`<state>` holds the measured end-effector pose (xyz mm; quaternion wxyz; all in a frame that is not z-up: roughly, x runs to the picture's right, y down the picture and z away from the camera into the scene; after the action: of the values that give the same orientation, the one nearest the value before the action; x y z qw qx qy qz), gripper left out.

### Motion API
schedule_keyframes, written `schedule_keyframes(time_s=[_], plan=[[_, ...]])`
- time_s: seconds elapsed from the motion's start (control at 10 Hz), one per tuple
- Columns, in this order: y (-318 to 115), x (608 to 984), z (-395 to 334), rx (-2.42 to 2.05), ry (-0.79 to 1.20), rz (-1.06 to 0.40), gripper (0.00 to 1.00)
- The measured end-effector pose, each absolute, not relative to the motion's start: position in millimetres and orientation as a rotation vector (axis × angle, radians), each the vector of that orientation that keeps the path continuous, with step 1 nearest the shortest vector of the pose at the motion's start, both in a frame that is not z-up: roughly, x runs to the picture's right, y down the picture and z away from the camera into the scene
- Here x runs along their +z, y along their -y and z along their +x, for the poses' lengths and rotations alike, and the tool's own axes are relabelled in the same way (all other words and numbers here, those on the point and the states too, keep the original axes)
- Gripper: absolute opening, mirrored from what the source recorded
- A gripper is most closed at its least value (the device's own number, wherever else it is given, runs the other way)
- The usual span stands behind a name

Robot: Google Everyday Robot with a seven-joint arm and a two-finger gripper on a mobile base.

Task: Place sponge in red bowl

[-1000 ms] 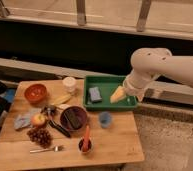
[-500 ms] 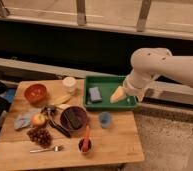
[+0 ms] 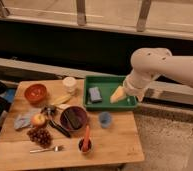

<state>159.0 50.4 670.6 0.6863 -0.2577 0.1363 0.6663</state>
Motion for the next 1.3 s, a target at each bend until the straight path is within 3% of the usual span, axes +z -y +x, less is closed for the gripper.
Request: schedule_keyframes(time_s=[0.5, 0.7, 1.3], plan=[[-49.2, 670.1, 160.9, 1.488, -0.301, -0.563, 0.8], [-30.9, 671.8, 162.9, 1.433, -0.316, -0.477, 0.8], [31.7, 730.6, 111.1, 1.366, -0.265, -0.355, 0.8]])
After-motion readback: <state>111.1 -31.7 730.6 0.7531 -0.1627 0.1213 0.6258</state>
